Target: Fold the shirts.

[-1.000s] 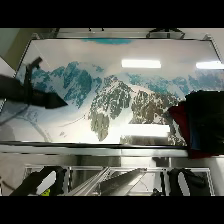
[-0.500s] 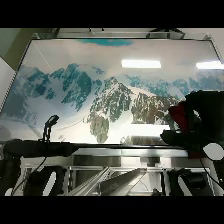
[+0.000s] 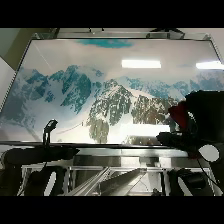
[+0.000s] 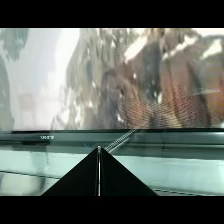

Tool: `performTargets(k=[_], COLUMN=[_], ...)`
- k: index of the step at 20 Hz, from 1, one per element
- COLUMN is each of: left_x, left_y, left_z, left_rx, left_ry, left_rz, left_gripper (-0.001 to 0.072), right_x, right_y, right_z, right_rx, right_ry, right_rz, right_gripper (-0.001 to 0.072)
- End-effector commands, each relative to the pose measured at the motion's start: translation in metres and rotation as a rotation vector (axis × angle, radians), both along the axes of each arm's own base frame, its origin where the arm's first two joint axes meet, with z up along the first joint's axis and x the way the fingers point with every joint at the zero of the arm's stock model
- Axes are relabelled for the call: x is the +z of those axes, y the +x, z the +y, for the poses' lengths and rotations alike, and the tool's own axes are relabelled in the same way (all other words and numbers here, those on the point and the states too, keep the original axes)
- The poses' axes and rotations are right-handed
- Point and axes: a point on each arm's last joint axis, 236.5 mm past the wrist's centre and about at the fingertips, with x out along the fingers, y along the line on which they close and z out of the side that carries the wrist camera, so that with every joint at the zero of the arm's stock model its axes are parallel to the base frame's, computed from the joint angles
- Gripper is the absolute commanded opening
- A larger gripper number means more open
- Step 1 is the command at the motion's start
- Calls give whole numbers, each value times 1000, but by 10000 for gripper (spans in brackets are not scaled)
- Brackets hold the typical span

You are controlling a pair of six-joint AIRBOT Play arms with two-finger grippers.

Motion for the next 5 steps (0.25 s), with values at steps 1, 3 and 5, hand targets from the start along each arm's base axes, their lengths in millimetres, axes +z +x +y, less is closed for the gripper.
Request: performTargets(k=[1,3,5], left_x=[-7,-12,-17], left_y=[0,1,3], left_z=[0,-2,-1], left_rx=[5,9,11], left_ry=[-5,-13,-13], left_rz=[59,110,138], left_gripper=[20,20,20], right_x=[0,0,0], right_y=[4,3,3], right_z=[-3,-2,-2], right_rx=[19,19,19], right_ry=[-26,-21,-21], right_rz=[-30,-28,-28], right_gripper=[19,19,19])
